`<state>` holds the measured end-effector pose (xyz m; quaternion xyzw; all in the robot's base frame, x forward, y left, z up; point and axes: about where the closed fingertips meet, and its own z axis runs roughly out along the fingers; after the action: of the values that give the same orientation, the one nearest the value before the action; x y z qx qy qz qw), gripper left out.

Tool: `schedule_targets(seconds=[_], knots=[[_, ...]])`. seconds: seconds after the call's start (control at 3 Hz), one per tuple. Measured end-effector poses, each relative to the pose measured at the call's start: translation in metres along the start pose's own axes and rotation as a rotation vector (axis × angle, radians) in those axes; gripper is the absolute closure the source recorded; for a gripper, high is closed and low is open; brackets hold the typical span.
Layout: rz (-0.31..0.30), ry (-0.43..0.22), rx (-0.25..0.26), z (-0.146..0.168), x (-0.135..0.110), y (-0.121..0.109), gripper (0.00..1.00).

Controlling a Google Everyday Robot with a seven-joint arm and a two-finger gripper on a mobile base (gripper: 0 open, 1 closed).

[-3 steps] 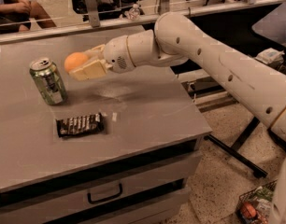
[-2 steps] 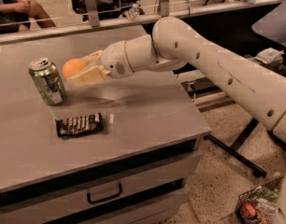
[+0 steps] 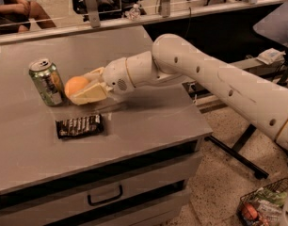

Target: Move orange near green can

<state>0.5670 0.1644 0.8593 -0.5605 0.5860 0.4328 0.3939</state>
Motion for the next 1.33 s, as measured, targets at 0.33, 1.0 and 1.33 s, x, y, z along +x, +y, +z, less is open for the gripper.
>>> schedule_targets(seconds=[0.33, 1.0, 1.33], knots=[[0.000, 0.005, -0.010, 0.005, 0.010, -0.001, 0.74], [-0.025, 0.006, -0.022, 0.012, 0.016, -0.015, 0.27], [-0.031, 0.003, -0.022, 0.010, 0.015, -0.020, 0.05]])
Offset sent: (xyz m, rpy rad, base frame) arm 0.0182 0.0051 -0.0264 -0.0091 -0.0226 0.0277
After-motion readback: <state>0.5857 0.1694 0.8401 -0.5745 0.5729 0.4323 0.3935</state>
